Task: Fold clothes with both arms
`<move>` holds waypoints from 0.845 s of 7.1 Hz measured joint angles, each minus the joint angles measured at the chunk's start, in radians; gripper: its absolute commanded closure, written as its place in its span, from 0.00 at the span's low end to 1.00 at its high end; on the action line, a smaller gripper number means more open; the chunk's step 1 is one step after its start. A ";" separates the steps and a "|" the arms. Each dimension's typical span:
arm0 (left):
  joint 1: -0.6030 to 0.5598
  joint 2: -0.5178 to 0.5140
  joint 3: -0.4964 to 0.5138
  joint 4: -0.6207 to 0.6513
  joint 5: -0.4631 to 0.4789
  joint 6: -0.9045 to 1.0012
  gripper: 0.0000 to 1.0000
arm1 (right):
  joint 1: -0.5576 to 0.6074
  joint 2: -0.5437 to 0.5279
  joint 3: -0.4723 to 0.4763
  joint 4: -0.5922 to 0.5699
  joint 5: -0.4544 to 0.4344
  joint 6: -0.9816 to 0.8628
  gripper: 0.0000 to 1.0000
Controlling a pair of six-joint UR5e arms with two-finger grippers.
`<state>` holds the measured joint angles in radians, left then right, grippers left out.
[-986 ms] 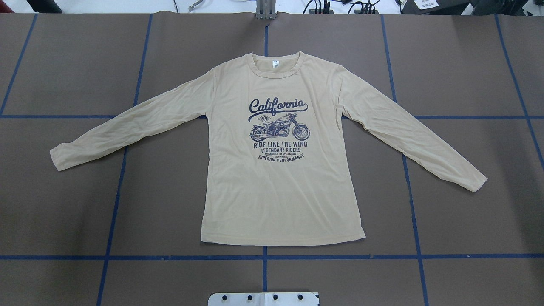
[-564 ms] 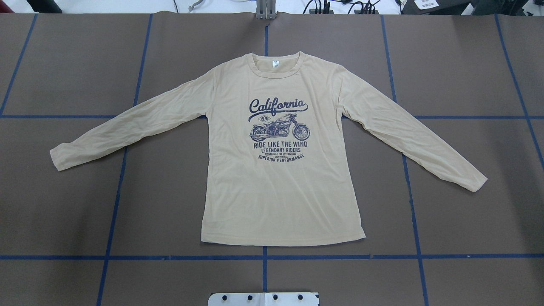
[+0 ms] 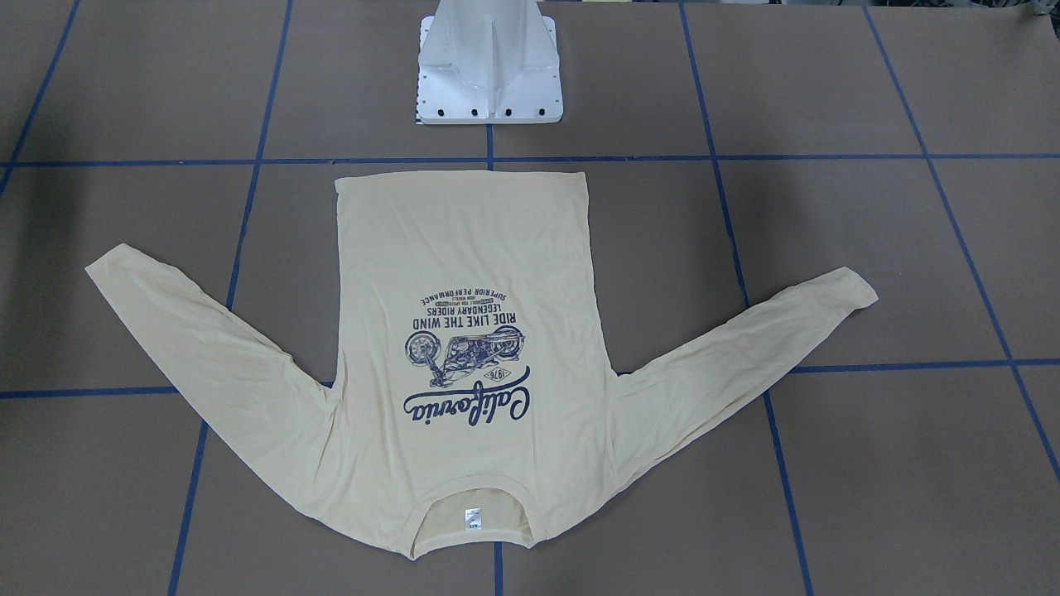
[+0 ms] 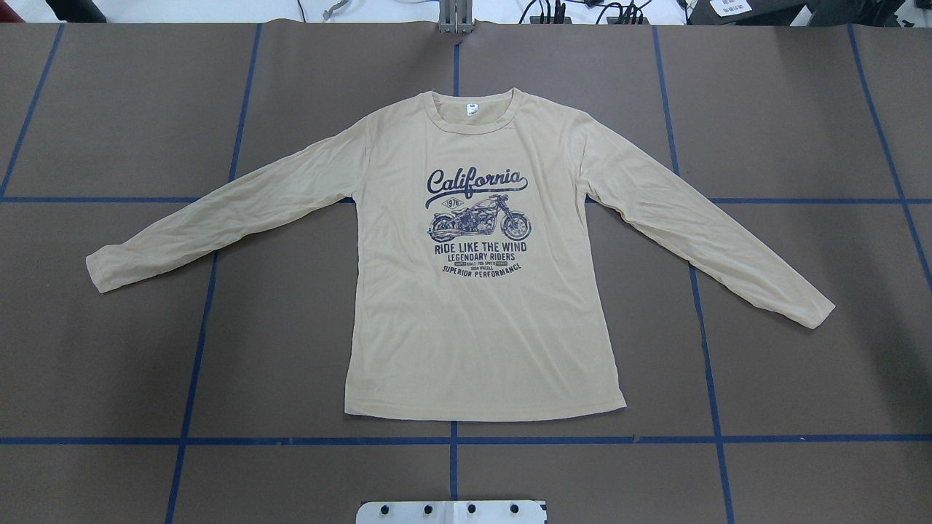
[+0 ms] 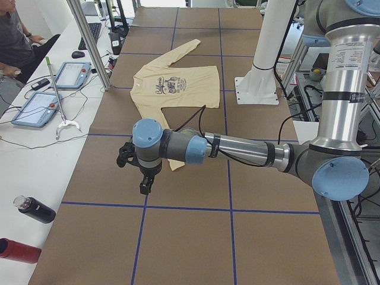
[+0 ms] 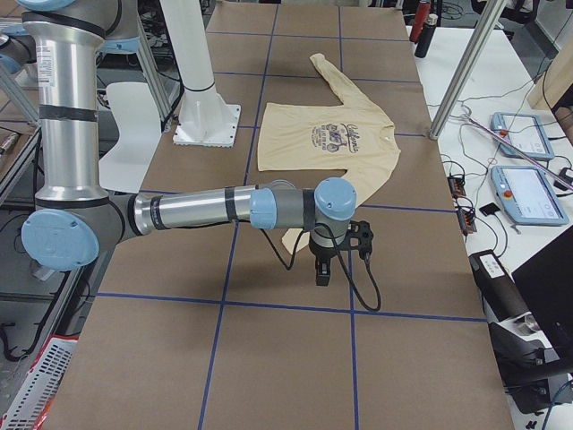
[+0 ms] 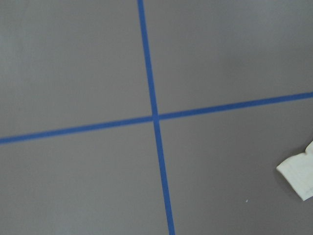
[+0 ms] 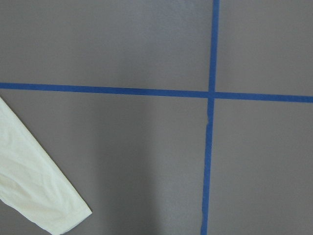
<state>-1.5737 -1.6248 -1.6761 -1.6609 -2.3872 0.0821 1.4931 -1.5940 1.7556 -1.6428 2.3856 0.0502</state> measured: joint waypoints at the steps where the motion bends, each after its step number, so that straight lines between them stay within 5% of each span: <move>1: 0.006 -0.005 0.016 -0.102 -0.001 -0.001 0.00 | -0.037 0.003 -0.005 0.069 0.001 0.001 0.00; 6: 0.104 -0.024 0.135 -0.381 -0.004 -0.133 0.00 | -0.288 0.117 -0.140 0.306 -0.008 0.318 0.01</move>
<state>-1.4696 -1.6489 -1.5415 -2.0418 -2.3910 -0.0509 1.2055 -1.4773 1.6159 -1.3369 2.3781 0.3679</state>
